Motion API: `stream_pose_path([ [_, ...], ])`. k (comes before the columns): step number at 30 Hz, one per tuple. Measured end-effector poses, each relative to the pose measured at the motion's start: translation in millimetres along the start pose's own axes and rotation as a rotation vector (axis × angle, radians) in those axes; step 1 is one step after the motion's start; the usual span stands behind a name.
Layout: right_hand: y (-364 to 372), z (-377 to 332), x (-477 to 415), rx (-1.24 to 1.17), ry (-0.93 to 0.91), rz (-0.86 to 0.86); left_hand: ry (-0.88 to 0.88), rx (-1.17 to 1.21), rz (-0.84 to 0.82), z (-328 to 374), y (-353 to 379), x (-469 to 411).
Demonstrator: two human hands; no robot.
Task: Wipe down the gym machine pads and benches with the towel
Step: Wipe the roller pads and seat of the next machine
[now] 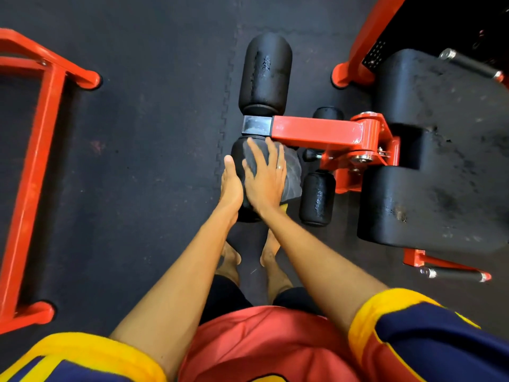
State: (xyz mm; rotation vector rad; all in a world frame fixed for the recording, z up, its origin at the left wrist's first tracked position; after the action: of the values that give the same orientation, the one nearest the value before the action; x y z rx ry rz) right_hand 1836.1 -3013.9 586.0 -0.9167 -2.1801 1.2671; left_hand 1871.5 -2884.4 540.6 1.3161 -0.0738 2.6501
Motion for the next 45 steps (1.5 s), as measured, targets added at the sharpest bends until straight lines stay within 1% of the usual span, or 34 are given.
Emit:
stream_pose_path([
  [2,0,-2,46,0.001,-0.075,-0.025,-0.021,0.03,-0.022,4,2,6],
  [5,7,2,95,-0.014,-0.124,-0.108,-0.006,0.046,-0.051,1,5,11],
  [7,7,0,83,-0.027,-0.128,-0.099,0.017,0.094,-0.087,-1,8,16],
  [9,5,-5,47,0.001,-0.084,-0.071,0.024,0.167,-0.148,-4,13,17],
  [10,5,-8,30,0.022,-0.058,-0.065,0.034,0.158,-0.171,-4,15,17],
  [11,5,-10,17,0.043,-0.047,-0.066,0.04,0.132,-0.158,-2,12,17],
  [13,5,-14,5,0.065,-0.083,-0.036,0.072,0.073,-0.137,-12,-1,-1],
  [15,1,-8,3,0.018,-0.094,0.022,0.08,-0.025,-0.171,-30,-10,-24],
  [16,1,3,1,-0.034,-0.028,0.032,0.102,-0.066,-0.2,-32,-11,-27],
  [18,6,30,6,-0.16,0.255,-0.009,0.135,-0.131,-0.246,-20,-7,-8],
  [19,11,41,13,-0.209,0.402,-0.063,0.146,-0.137,-0.258,-12,-4,5],
  [20,17,48,20,-0.245,0.501,-0.135,0.15,-0.148,-0.256,-12,-5,9],
  [22,22,53,38,-0.293,0.569,-0.254,0.145,-0.161,-0.254,-16,-10,16],
  [24,20,59,58,-0.354,0.589,-0.297,0.117,-0.163,-0.243,-28,-16,9],
  [27,16,64,97,-0.372,0.575,-0.309,0.076,-0.16,-0.207,-58,-33,-10],
  [29,18,66,115,-0.357,0.546,-0.326,0.06,-0.172,-0.195,-52,-33,16],
  [32,9,78,138,-0.407,0.507,-0.353,0.158,-0.198,-0.215,-39,-27,69],
  [35,-4,90,154,-0.437,0.479,-0.396,0.218,-0.158,-0.108,-44,-43,76],
  [37,-20,98,161,-0.437,0.477,-0.392,0.216,-0.16,-0.048,-51,-49,80],
  [42,-45,135,172,-0.412,0.551,-0.397,0.151,-0.198,-0.039,-87,-37,89],
  [45,-56,161,174,-0.393,0.576,-0.38,0.076,-0.182,-0.093,-116,-14,92],
])
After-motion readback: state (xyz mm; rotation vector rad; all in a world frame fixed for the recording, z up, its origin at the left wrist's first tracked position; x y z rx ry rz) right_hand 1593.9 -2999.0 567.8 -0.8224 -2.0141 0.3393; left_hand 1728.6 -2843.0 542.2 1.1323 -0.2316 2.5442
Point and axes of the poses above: each hand's wrist, its own x-axis away from the middle knuckle, its own y-axis out of the palm, z = x × y, the point moved 10 cm from there along -x, towards the middle knuckle, and after that the axes turned 15 degrees about x, right-handed, at the moved point
